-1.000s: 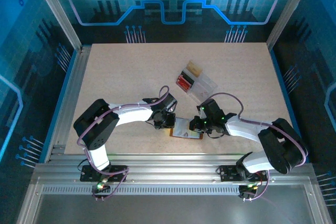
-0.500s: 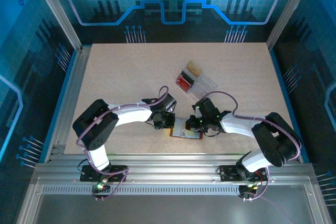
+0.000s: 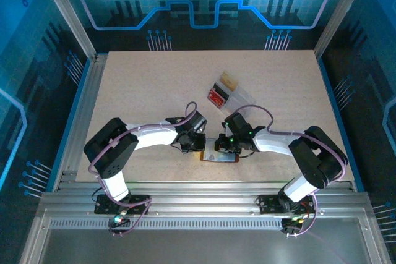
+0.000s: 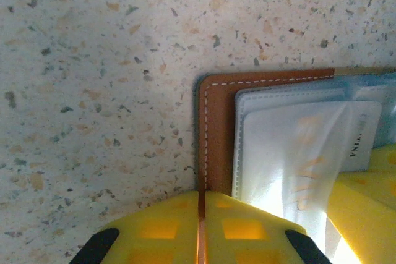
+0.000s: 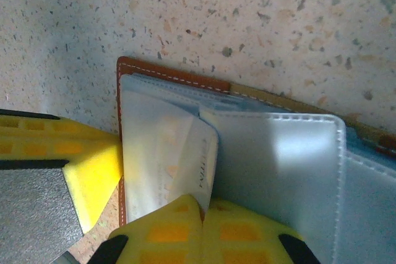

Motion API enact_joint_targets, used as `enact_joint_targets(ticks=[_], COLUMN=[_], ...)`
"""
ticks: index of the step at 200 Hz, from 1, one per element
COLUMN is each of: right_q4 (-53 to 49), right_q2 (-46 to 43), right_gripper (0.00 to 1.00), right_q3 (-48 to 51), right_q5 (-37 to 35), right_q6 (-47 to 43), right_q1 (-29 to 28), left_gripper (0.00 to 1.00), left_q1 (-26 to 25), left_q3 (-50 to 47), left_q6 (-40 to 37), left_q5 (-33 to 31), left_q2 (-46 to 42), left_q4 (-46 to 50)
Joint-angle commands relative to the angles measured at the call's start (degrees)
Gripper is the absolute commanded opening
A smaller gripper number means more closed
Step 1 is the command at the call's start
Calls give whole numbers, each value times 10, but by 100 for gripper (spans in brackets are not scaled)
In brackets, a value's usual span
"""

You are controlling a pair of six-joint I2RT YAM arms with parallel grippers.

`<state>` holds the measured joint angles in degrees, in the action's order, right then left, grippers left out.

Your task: Put the credit cards into the card holder

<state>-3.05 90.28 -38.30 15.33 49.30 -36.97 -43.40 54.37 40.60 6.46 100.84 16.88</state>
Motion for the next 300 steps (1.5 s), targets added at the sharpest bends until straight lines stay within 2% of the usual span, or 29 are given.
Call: enact_joint_targets(ticks=[1,52,88,133,194,247,275,300], right_q4=[-14,-125,-188,-246,-306,-291,-290,-276], right_q2=[33,-26,-50,-62,-39,24,45,55], right_gripper=[6,32,38,34,38,37,33,27], right_q3=[-6,-33,-62,-80,-118,-138,-128,-108], right_q5=[-17,-66,-85,-143,-226,-250,-281,-280], right_q6=[-5,-47,-79,-100,-128,-139,-124,-101], right_q1=[-32,-32,-32,-34,-42,-55,-78,-98], left_gripper=[9,9,9,9,9,9,9,9], left_q1=[-6,-7,-7,-6,-7,-7,-6,-6], left_q3=[-38,-46,-50,-52,-51,-55,-54,-54], left_q6=[8,17,20,20,19,19,18,19], left_q5=[-1,-4,-1,3,7,8,9,11], left_q2=[35,36,47,50,52,49,48,49], left_q4=[31,25,15,8,1,0,-2,-3])
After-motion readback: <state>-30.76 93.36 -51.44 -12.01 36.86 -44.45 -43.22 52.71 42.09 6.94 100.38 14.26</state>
